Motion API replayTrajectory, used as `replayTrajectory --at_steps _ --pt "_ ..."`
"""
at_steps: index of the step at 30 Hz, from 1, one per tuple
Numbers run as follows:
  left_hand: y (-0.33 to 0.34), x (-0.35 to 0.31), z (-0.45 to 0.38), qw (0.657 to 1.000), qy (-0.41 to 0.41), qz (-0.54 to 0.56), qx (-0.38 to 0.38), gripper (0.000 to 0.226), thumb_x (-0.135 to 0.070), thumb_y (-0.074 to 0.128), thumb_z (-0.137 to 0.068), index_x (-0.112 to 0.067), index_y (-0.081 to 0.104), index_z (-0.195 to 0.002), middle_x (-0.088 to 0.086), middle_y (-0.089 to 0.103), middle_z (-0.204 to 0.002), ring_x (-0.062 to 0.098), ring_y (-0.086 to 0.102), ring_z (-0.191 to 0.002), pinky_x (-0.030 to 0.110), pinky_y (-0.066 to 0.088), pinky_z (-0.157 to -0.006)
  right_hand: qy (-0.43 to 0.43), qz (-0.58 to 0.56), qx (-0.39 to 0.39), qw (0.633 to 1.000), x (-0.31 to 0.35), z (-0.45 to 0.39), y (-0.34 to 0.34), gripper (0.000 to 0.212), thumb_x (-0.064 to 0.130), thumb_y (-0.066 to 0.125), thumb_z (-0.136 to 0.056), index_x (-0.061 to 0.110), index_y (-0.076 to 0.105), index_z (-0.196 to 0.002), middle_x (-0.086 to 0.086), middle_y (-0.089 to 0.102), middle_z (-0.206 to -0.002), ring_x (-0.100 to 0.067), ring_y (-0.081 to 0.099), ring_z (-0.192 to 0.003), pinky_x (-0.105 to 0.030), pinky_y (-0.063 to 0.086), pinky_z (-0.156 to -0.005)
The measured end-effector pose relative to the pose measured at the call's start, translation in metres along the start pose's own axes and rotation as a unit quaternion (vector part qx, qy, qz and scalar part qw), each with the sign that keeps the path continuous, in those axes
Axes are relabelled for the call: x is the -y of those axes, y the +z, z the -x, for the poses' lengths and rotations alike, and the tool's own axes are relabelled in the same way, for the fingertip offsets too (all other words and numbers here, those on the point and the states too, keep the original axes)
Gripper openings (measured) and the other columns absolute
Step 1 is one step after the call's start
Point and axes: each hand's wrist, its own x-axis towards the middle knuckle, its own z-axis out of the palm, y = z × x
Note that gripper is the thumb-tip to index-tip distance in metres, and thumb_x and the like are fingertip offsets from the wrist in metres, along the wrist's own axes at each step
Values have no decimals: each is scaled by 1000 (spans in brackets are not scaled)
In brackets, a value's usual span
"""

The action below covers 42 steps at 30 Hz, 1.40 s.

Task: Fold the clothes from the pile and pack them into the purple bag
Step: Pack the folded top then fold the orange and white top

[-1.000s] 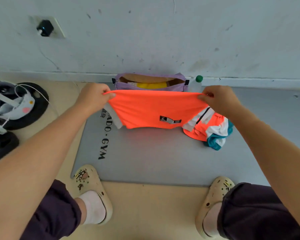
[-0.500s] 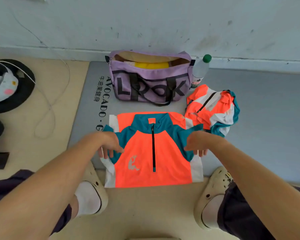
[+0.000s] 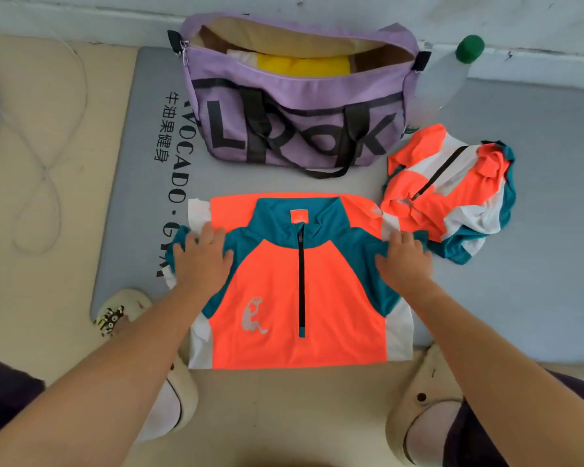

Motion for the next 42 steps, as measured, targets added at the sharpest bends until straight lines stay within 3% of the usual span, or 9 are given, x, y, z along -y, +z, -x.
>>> replayTrajectory --at_steps 3,8,12,17,21,26,32,36,42 --pt "0 2 -11 991 -103 57 -69 43 -28 56 -92 0 48 -123 26 45 -134 42 39 -127 56 35 -99 33 -38 -99 994 -8 -14 1 40 29 56 -92 -2 50 -117 -21 53 -116 -39 51 -110 -50 39 -89" --pt "-2 -27 -29 990 70 106 -60 54 -38 55 -94 -13 44 -142 17 33 -153 36 26 -142 54 34 -103 -89 -143 -176 970 7 -44 -12 35 18 65 -84 -2 56 -112 -23 56 -110 -42 51 -106 -51 41 -87" --pt "12 -48 -30 994 48 99 10 74 -58 49 -91 -22 26 -152 11 12 -162 30 6 -150 54 24 -110 -144 -174 -121 967 16 -63 -17 44 21 73 -79 2 57 -115 -17 59 -110 -39 52 -108 -46 37 -94" --pt "22 -47 -30 994 40 95 29 86 -65 49 -88 -24 15 -155 7 -1 -165 29 -5 -151 59 15 -115 -25 -175 -30 984 23 -79 -23 45 37 70 -80 16 53 -116 -4 62 -107 -27 55 -110 -44 33 -100" --pt "22 -45 -30 995 44 89 32 87 -67 48 -88 -25 13 -156 6 -4 -165 28 -7 -151 59 14 -115 -27 -286 56 956 23 -85 -39 22 27 74 -79 17 54 -74 3 47 -66 -23 51 -74 -20 36 -51" --pt "22 -46 -30 995 42 81 38 90 -69 47 -87 -25 9 -157 6 -7 -165 29 -9 -151 58 12 -116 -66 -365 83 925 14 -85 -50 20 17 77 -79 14 59 -88 -3 49 -78 -17 45 -77 -28 34 -61" --pt "21 -44 -30 995 48 83 40 89 -69 45 -87 -27 7 -157 5 -6 -165 28 -9 -151 57 12 -116 -103 -194 59 974 1 -88 -53 34 27 74 -81 18 45 -66 -3 47 -74 -25 47 -79 -35 32 -63" --pt "20 -43 -31 994 52 88 42 86 -68 44 -89 -28 8 -156 4 -6 -165 27 -10 -151 57 13 -116 -96 20 -23 995 -1 -86 -60 34 47 63 -87 14 58 -79 -11 60 -97 -32 55 -104 -40 39 -83" --pt "6 -33 -40 983 33 180 -1 58 -50 52 -93 -27 40 -145 4 22 -160 26 18 -145 51 27 -108 -19 80 -152 985 11 -79 -62 27 0 49 -89 1 56 -116 -22 57 -110 -41 61 -97 -38 34 -66"
